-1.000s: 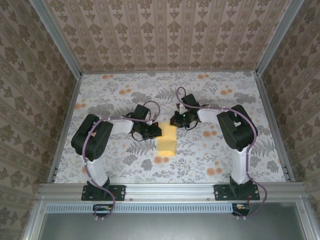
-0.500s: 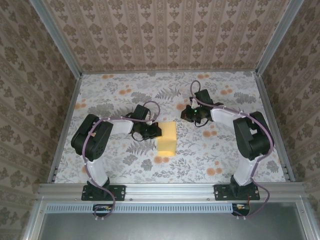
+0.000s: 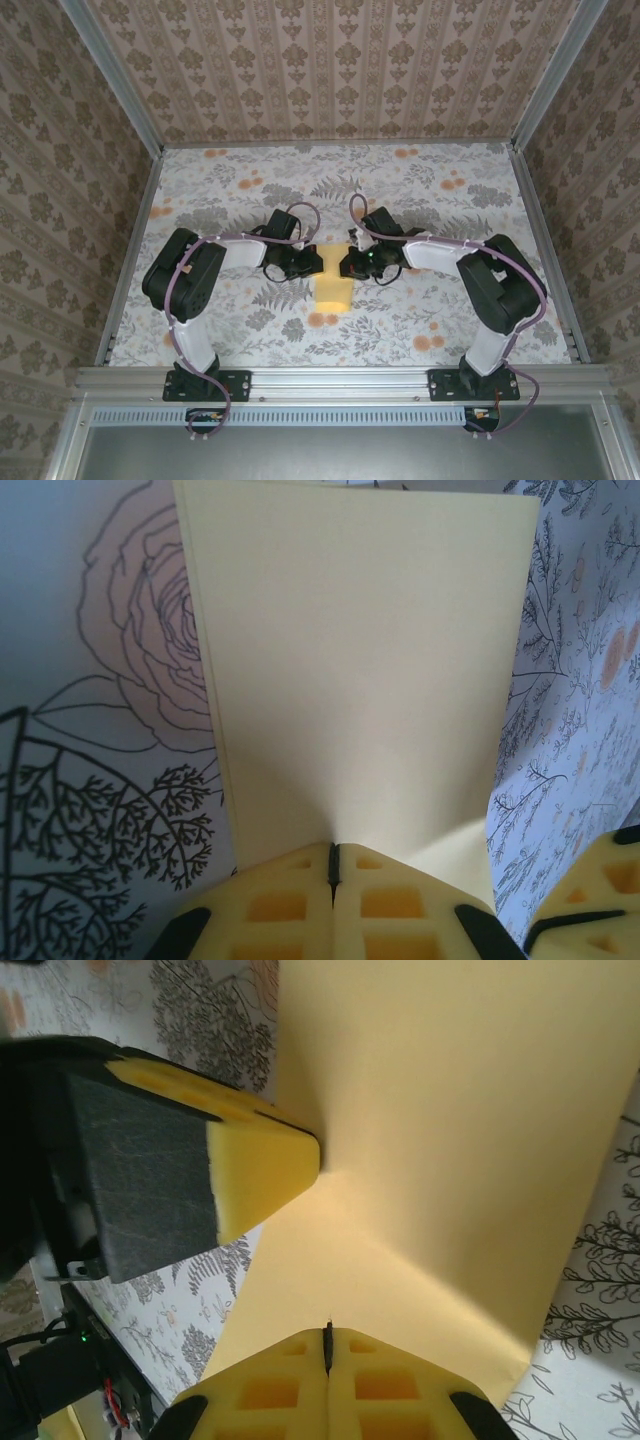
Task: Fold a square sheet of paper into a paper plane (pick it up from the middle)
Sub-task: Fold the square sheet of paper in half at the center of the table.
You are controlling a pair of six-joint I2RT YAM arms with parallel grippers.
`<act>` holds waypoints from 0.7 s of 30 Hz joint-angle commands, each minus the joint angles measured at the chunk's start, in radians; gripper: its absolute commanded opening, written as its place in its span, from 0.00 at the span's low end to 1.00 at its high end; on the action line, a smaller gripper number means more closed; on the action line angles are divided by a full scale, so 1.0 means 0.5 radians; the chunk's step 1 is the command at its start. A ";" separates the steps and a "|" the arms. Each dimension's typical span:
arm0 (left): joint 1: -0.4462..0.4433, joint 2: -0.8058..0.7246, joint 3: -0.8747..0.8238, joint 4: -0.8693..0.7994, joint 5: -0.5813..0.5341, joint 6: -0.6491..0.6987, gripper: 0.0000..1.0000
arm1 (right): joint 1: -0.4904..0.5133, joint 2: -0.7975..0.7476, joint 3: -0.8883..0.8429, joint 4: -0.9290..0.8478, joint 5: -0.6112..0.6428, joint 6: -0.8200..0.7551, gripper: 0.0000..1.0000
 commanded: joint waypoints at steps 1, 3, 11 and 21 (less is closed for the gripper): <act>-0.025 0.254 -0.167 -0.419 -0.409 -0.012 0.00 | 0.023 0.080 -0.030 -0.003 -0.096 0.030 0.00; -0.025 0.266 -0.168 -0.416 -0.412 -0.021 0.00 | 0.023 0.095 -0.040 -0.003 -0.100 0.034 0.00; -0.025 0.296 -0.177 -0.397 -0.423 -0.039 0.00 | 0.023 0.137 -0.113 0.023 -0.156 0.029 0.00; -0.025 0.312 -0.208 -0.410 -0.482 -0.086 0.00 | 0.023 0.121 -0.206 -0.101 -0.205 -0.098 0.00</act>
